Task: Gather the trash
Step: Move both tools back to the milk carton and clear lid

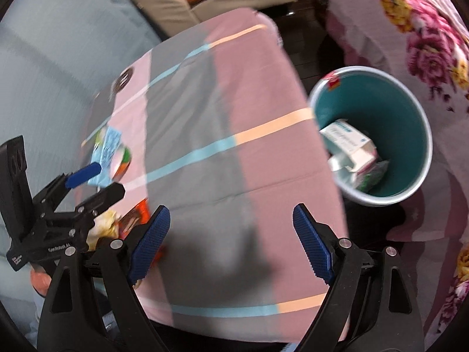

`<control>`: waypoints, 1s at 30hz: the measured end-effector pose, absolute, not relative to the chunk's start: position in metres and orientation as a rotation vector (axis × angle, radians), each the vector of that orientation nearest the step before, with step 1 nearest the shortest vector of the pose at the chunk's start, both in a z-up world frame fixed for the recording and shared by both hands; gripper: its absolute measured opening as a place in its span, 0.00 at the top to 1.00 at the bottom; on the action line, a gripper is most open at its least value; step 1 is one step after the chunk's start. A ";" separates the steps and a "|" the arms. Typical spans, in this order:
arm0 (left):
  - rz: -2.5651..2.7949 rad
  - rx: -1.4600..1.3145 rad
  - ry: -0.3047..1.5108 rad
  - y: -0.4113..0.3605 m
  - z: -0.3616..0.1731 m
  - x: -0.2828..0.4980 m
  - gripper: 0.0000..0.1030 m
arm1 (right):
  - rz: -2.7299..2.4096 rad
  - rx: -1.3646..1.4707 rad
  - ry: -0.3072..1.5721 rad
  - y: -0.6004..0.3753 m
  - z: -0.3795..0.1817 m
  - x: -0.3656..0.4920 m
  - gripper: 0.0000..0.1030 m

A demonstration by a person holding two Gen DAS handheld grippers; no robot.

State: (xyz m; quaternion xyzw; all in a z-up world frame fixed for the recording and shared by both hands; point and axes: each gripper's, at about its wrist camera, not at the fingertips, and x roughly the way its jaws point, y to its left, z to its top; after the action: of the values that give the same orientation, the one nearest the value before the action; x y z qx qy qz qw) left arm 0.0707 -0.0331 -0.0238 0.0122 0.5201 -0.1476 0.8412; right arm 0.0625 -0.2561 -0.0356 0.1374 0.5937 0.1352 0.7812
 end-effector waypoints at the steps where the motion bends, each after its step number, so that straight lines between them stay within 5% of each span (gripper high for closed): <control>1: -0.302 0.023 1.094 -0.026 -0.023 0.069 0.09 | 0.299 0.290 1.284 -0.251 -0.035 0.062 0.21; 21: -0.104 -0.117 1.115 0.130 -0.055 0.070 0.09 | 0.424 0.201 1.325 -0.116 -0.040 0.114 0.21; 23: -0.104 -0.131 1.121 0.136 -0.059 0.072 0.09 | 0.434 0.202 1.344 -0.105 -0.046 0.120 0.28; 25: -0.109 -0.147 1.127 0.142 -0.063 0.074 0.09 | 0.438 0.198 1.371 -0.092 -0.054 0.127 0.49; 30: -0.116 -0.182 1.126 0.153 -0.067 0.077 0.09 | 0.474 0.209 1.402 -0.067 -0.070 0.138 0.56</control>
State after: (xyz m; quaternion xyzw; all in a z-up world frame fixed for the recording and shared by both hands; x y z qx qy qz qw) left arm 0.0765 0.1534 -0.0674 -0.0862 0.5326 -0.0547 0.8402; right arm 0.1383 -0.0669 -0.0696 0.0950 0.6375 0.2154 0.7336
